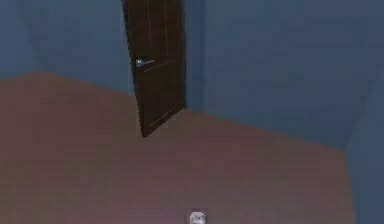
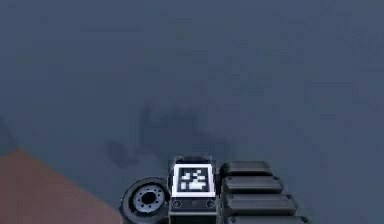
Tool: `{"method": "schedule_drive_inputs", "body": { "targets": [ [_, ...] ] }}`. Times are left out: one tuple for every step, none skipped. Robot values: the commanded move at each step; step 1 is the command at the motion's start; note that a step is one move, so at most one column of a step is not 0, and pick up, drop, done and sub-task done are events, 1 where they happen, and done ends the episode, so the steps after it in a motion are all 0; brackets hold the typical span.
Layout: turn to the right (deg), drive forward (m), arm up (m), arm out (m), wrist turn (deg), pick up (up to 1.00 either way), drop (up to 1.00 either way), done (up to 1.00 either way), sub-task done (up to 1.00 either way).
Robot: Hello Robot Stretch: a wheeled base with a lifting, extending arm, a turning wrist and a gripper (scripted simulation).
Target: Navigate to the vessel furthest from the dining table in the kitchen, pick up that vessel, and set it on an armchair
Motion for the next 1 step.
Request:
{"method": "schedule_drive_inputs", "body": {
  "targets": [
    [-33.0,0.00,0.00,0.00,0.0,0.00,0.00,0.00,0.00]
  ]
}}
